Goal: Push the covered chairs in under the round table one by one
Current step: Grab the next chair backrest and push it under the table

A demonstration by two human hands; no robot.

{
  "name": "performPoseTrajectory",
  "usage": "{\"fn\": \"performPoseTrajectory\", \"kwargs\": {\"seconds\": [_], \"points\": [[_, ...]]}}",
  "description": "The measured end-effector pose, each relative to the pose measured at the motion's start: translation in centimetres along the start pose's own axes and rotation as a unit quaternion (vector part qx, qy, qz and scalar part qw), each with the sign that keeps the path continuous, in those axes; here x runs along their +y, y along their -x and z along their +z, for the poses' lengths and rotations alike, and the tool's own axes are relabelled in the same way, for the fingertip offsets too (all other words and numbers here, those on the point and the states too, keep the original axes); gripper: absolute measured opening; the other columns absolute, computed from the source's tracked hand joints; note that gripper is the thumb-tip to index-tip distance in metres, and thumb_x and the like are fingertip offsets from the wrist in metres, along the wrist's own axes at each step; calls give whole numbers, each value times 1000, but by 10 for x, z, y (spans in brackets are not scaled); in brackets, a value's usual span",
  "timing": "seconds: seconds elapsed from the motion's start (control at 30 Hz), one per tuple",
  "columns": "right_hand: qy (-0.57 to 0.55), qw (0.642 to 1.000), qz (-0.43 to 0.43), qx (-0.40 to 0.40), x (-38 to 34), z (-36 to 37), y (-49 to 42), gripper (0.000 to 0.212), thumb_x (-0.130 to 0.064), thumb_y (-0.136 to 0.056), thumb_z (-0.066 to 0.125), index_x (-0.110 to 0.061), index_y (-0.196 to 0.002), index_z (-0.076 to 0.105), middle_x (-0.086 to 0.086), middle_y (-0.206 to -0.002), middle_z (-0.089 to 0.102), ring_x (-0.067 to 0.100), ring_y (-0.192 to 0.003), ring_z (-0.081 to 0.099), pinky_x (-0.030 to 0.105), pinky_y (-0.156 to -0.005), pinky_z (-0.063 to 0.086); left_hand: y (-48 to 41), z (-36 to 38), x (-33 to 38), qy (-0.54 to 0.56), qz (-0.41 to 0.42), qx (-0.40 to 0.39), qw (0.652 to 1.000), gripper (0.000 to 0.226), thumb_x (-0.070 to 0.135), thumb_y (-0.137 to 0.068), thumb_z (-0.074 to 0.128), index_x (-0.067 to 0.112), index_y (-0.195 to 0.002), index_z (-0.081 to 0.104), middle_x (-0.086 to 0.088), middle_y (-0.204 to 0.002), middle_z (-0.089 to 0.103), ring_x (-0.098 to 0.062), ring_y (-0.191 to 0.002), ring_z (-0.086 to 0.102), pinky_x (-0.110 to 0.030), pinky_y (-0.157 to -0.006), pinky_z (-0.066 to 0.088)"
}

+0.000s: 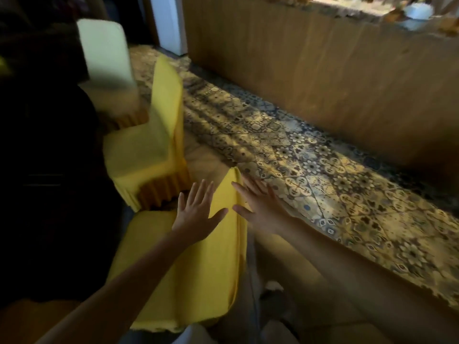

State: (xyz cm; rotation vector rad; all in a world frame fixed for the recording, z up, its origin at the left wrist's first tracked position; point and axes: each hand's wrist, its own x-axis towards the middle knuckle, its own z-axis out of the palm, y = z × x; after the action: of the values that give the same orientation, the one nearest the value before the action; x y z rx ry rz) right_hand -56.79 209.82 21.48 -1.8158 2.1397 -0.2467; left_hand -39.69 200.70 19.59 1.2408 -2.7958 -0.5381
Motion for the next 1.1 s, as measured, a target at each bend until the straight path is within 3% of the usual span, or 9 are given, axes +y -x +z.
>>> {"fn": "performPoseTrajectory", "kwargs": {"seconds": [0.1, 0.27, 0.43, 0.53, 0.6, 0.7, 0.93, 1.03, 1.1], "points": [[24, 997, -69, -33, 12, -9, -33, 63, -54, -96, 32, -33, -151, 9, -6, -161, -7, 16, -146, -13, 50, -117, -3, -15, 0, 5, 8, -58, -1, 998, 99, 84, -70, 8, 25, -149, -6, 2, -159, -10, -18, -145, -12, -48, -115, -5], [34, 979, -161, -118, 32, -26, -81, 63, -55, -96, 33, -37, -150, 6, -10, -160, -6, 11, -146, -13, 51, -117, -1, -23, 5, 27, 37, -145, 7, 989, 78, 62, -90, 28, 25, -149, -8, 3, -158, -15, -16, -144, -17, -45, -114, -12], [74, 949, -249, -175, 48, -15, -109, 63, -59, -94, 33, -35, -149, 14, -9, -161, 1, 13, -146, -10, 54, -114, -6, -7, 38, 41, 59, -227, -28, 972, 84, 71, -84, 23, 30, -147, -14, 5, -156, -18, -16, -142, -20, -47, -114, -11], [99, 929, -292, -204, 60, -5, -117, 61, -63, -91, 33, -34, -145, 28, -6, -161, 3, 15, -146, -11, 56, -113, -10, 24, 67, 59, 103, -269, -101, 952, 103, 89, -60, 0, 34, -146, -16, 5, -157, -17, -15, -140, -21, -47, -114, -11], [116, 908, -331, -228, 67, 0, -119, 72, -75, -82, 30, -34, -140, 36, -5, -161, 3, 15, -146, -12, 59, -112, -10, 46, 82, 74, 196, -327, -127, 916, 101, 92, -60, 6, 42, -146, -7, 6, -159, -1, -22, -146, 4, -48, -117, 7], [148, 870, -387, -266, 72, 0, -120, 86, -87, -68, 30, -37, -138, 39, -7, -160, 8, 14, -146, -10, 61, -112, -10, 73, 87, 93, 328, -405, -66, 851, 69, 75, -78, 36, 51, -140, 18, 1, -141, 43, -15, -110, 54, -35, -95, 47], [212, 828, -464, -232, 63, 0, -139, 101, -97, -52, 12, -38, -124, 49, -7, -131, 48, 15, -130, 36, 58, -113, 9, 88, 91, 117, 223, -450, 53, 863, 57, 69, -84, 40, 43, -134, 38, 9, -122, 58, -8, -96, 59, -27, -80, 51], [199, 829, -478, -211, 67, 5, -141, 108, -97, -49, -2, -37, -122, 52, -7, -128, 50, 15, -127, 39, 56, -114, 8, 83, 98, 117, 150, -477, 98, 860, 64, 77, -76, 39, 40, -128, 48, 12, -118, 63, -11, -96, 63, -30, -78, 54], [183, 834, -480, -202, 70, 8, -141, 101, -95, -55, 5, -36, -121, 53, -6, -128, 50, 16, -129, 37, 56, -114, 6, 83, 104, 116, 88, -468, 129, 870, 73, 82, -72, 29, 38, -126, 53, 11, -119, 64, -15, -96, 66, -33, -77, 55]]}}
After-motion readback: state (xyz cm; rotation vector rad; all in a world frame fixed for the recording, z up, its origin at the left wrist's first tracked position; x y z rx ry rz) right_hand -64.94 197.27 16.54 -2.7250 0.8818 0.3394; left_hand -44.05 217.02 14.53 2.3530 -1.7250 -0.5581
